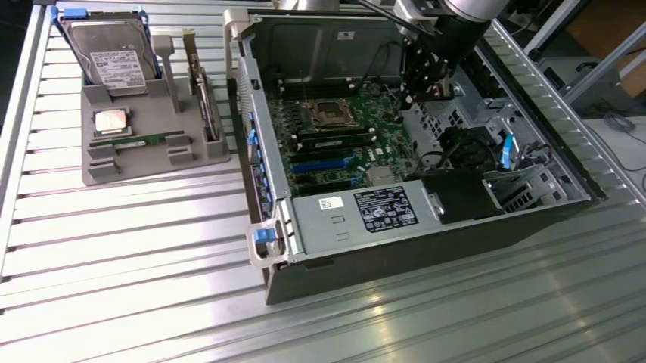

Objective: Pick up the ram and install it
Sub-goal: 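Press down the ram until it locks into place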

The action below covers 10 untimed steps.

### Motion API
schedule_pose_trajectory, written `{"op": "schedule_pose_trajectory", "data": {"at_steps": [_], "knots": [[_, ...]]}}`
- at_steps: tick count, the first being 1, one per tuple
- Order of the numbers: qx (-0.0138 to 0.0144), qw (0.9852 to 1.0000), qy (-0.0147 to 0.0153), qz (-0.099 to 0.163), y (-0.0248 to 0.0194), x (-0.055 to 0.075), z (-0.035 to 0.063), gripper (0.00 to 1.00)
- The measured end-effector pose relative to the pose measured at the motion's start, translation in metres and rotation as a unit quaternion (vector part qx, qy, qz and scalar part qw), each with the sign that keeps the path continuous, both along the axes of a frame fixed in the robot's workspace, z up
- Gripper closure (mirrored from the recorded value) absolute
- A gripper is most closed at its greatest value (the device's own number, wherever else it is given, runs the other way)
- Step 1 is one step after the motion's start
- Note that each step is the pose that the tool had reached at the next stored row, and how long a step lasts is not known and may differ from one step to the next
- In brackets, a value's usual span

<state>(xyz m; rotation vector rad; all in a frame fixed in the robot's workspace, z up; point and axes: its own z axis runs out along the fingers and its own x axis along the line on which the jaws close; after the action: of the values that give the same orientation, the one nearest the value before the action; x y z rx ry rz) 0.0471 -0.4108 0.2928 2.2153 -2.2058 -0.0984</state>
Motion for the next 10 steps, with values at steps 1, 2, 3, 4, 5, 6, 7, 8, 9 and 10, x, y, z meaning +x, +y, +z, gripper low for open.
{"op": "schedule_pose_trajectory", "data": {"at_steps": [1, 2, 3, 4, 5, 6, 7, 8, 9, 10], "knots": [[0.0000, 1.0000, 0.0000, 0.000, 0.0000, 0.0000, 0.0000, 0.90], [0.0000, 1.0000, 0.0000, 0.000, 0.0000, 0.0000, 0.0000, 0.90], [0.0000, 1.0000, 0.0000, -0.002, 0.0000, 0.0000, 0.0000, 0.90], [0.0000, 0.9995, 0.0000, -0.032, 0.0000, 0.0000, 0.0000, 0.90], [-0.0001, 0.9991, 0.0000, -0.043, 0.0000, 0.0000, 0.0000, 0.90], [-0.0001, 0.9984, 0.0000, -0.057, 0.0000, 0.0000, 0.0000, 0.90], [-0.0002, 0.9973, 0.0000, -0.074, 0.0000, 0.0000, -0.0001, 0.90], [-0.0003, 0.9960, 0.0000, -0.089, 0.0000, 0.0000, -0.0001, 0.90], [-0.0003, 0.9946, 0.0000, -0.104, 0.0000, 0.0000, -0.0001, 0.90], [-0.0004, 0.9934, 0.0000, -0.115, 0.0000, 0.0000, -0.0001, 0.90]]}}
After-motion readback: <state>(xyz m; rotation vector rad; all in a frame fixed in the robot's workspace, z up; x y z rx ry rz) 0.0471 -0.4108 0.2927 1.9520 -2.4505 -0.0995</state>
